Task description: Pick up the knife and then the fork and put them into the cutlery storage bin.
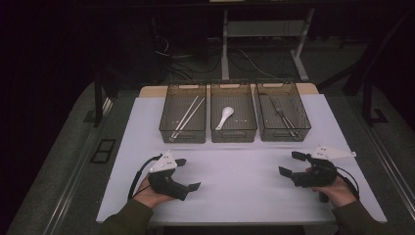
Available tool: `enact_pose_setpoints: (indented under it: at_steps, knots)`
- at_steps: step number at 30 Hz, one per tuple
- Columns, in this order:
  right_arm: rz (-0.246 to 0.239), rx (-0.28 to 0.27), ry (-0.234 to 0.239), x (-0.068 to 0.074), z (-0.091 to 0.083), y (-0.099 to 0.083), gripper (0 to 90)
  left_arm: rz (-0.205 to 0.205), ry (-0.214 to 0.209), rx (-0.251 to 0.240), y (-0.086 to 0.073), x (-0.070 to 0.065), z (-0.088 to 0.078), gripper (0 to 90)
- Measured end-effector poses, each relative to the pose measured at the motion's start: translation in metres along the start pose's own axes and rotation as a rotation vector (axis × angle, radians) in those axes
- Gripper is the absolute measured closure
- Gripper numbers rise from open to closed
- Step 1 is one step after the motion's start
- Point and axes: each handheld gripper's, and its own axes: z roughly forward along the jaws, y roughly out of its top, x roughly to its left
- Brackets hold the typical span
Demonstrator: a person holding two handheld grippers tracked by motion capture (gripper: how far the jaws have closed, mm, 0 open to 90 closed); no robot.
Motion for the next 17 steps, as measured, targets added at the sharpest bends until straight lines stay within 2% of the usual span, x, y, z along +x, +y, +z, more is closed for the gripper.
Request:
enact_pose_setpoints:
  at_steps: [10,17]
  knots:
    - [-0.02,0.01,0.009,0.004,-0.006,-0.013,17.2,0.0,0.002,0.0,0.0,0.0,0.0,2.8]
    - [-0.031,0.013,0.013,0.005,-0.006,-0.014,17.2,-0.001,0.002,-0.001,0.0,-0.001,0.0,2.8]
